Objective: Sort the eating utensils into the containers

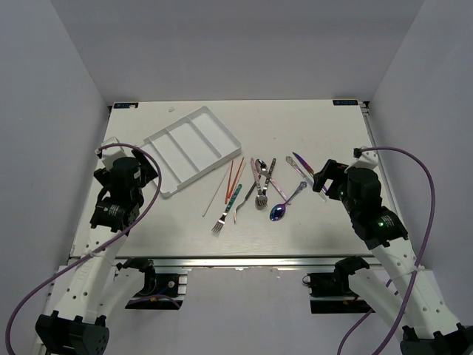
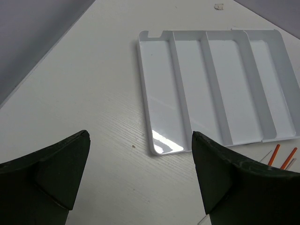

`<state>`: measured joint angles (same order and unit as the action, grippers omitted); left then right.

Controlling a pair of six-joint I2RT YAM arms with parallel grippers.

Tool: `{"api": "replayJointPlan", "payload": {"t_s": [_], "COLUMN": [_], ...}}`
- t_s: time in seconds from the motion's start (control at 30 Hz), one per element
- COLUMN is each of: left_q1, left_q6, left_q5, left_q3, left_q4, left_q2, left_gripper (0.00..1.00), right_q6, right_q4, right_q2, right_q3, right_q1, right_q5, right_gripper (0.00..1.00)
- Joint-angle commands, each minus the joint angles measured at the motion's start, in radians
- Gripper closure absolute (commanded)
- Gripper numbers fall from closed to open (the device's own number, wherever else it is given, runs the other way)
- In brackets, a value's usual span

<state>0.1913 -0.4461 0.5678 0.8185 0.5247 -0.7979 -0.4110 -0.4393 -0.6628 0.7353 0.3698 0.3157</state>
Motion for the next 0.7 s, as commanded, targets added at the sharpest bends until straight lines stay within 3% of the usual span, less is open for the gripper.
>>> {"api": "replayJointPlan", "payload": {"t_s": [0.0, 0.3, 0.6, 0.67], "left_q1": [-0.007, -0.019, -0.052, -0.053], "left_q6": [-0.006, -0.003, -0.002, -0.002], "left_q5": [-0.005, -0.025, -0.06, -0.063], "left_q3": [0.031, 0.03, 0.03, 0.03], "left_q4": [0.0, -0.006, -0.008, -0.006], "left_q2": [0.002, -0.009, -0.026, -0.029], "left_gripper": [0.02, 0.02, 0.02, 0.02], "right_q6": [0.011, -0.017, -0.065, -0.068], "right_q4": [0.047, 0.122, 0.223, 0.205], "right_q2": [0.011, -0.053, -0.413, -0.483], "right_q3": [0.018, 0.007, 0.102, 0.136], "right_q1": [0.004, 0.004, 0.008, 0.02], "right_q5": [0.016, -0.078, -0.214, -0.178], "right_gripper": [0.11, 0.11, 0.11, 0.2]}}
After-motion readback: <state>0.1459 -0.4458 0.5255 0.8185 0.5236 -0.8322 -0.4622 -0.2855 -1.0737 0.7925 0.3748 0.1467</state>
